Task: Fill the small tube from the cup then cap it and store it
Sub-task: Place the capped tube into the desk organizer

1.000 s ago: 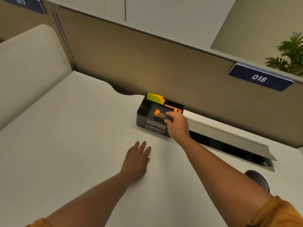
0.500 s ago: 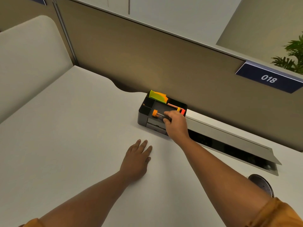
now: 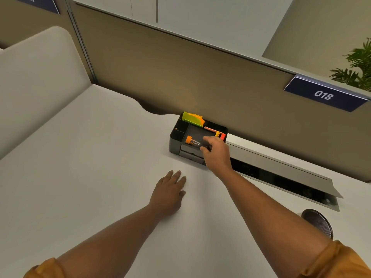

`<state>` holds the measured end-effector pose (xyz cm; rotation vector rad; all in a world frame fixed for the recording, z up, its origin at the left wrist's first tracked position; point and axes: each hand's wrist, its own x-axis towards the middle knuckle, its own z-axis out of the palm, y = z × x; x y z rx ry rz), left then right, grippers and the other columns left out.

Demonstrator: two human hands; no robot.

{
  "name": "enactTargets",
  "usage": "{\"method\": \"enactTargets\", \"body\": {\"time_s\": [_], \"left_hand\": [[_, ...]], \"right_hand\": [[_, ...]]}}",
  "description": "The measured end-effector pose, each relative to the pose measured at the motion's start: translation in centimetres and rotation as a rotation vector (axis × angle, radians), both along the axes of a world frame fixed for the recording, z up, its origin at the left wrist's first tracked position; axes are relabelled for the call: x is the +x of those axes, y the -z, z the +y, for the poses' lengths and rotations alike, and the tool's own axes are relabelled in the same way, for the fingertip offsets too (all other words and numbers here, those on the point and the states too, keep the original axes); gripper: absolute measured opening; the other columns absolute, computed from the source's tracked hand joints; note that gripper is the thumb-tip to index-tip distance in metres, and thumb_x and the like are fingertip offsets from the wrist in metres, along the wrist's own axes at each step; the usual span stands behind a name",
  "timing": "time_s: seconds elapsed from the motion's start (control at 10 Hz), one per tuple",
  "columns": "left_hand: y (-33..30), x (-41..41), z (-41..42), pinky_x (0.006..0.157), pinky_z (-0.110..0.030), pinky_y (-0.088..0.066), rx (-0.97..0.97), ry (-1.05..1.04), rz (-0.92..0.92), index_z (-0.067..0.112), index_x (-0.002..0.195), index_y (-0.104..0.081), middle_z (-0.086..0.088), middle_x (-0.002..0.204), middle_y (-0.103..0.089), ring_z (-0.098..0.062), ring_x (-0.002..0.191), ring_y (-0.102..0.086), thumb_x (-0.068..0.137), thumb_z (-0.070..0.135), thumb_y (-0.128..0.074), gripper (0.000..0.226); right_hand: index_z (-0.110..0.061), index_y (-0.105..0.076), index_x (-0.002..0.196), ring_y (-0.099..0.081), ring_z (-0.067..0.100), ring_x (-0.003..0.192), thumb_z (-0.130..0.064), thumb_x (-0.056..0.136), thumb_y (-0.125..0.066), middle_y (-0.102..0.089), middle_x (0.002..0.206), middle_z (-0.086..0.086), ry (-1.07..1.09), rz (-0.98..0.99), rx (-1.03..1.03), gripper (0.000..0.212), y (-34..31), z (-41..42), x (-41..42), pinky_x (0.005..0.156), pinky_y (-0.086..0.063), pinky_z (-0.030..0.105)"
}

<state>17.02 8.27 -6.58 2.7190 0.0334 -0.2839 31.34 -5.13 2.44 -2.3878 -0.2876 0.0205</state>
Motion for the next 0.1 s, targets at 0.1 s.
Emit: {"method": "enactTargets", "body": {"time_s": [0.1], "left_hand": [[-1.15,0.45,-0.30,0.124,-0.043,-0.019,-0.019,-0.003,-0.013,0.023,0.158,-0.023,-0.004,0.169,-0.016,-0.028,0.157,-0.010,0.103,0.035,-0.041,0.059]], "right_hand": [[-0.012,-0.060,0.134,-0.056,0.023,0.125,-0.011,0.093,-0.067,-0.062,0.134,0.007,0.021,-0.023,0.007,0.041,-0.50,-0.39,-0.84,0.106,-0.048,0.041]]}}
